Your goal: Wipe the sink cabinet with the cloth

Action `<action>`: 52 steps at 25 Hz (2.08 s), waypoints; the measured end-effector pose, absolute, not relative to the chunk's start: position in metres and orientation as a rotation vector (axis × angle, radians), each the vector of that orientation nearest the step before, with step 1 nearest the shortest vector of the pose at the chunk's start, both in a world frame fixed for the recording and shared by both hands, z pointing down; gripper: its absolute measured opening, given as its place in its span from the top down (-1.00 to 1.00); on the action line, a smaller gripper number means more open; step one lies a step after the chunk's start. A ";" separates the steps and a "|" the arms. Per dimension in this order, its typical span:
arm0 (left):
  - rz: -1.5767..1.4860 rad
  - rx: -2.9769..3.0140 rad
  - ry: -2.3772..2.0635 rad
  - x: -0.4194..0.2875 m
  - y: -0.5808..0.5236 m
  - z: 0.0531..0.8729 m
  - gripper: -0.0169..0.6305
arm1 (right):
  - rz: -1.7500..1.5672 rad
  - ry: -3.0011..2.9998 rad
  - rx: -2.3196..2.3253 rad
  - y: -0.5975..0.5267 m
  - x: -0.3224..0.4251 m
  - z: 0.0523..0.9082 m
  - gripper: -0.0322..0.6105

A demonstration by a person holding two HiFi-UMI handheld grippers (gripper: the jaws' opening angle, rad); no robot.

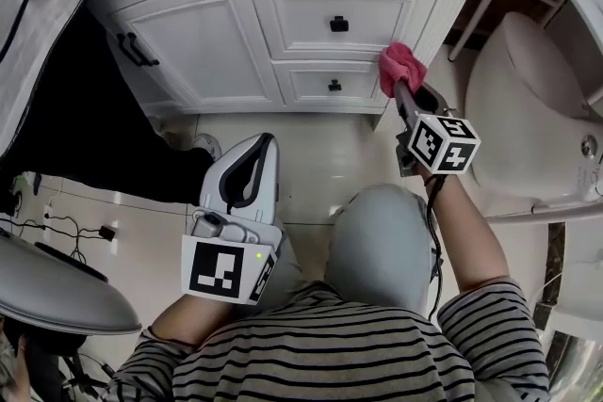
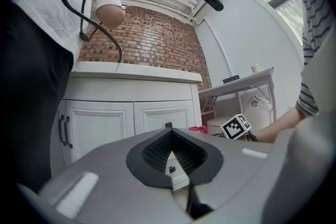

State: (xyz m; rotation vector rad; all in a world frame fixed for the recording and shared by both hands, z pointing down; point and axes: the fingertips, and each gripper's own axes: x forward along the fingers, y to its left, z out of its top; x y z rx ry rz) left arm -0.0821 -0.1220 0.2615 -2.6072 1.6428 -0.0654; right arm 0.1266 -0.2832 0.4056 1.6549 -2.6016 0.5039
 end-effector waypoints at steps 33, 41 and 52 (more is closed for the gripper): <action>-0.148 -2.608 1.670 -0.083 -0.128 0.279 0.94 | 0.550 -2.423 1.624 -0.322 0.130 0.509 0.67; -0.128 -2.591 1.682 -0.092 -0.125 0.272 0.94 | 0.704 -2.314 1.835 -0.315 0.188 0.522 0.67; -0.185 -2.529 1.775 -0.137 -0.118 0.279 0.94 | 0.648 -2.627 1.057 -0.281 -0.022 0.575 0.68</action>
